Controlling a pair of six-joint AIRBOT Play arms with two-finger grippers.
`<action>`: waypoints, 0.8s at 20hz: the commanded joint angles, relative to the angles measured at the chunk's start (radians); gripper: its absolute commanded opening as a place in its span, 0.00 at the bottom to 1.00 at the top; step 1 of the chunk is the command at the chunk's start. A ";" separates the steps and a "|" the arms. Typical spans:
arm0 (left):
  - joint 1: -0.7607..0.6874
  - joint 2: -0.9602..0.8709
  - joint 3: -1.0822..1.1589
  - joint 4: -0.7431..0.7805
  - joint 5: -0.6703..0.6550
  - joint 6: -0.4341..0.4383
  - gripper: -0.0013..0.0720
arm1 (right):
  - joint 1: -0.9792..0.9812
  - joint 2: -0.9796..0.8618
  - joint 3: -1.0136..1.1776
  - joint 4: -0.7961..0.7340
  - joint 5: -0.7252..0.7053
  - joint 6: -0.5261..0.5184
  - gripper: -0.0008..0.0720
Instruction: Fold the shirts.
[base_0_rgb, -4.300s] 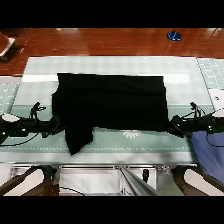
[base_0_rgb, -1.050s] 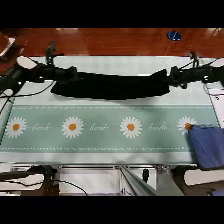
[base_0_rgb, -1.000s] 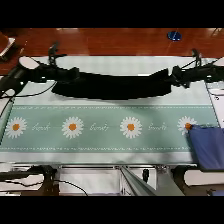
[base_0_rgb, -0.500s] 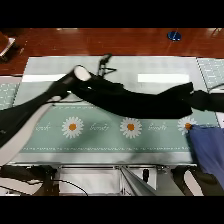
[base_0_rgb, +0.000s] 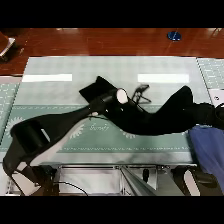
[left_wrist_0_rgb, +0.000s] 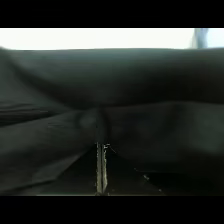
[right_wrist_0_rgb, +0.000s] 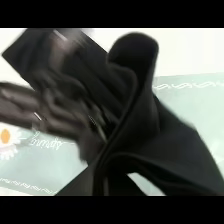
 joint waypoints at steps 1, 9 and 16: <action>-0.049 -0.022 0.008 -0.006 -0.058 0.008 0.04 | 0.001 0.010 -0.002 0.015 -0.011 0.003 0.04; 0.470 0.304 -0.063 0.047 -0.126 0.011 0.04 | 0.095 -0.214 0.036 0.253 -0.113 -0.097 0.04; 0.801 0.876 -0.489 0.066 -0.126 0.118 0.04 | 0.519 -0.761 0.404 0.224 -0.348 -0.111 0.04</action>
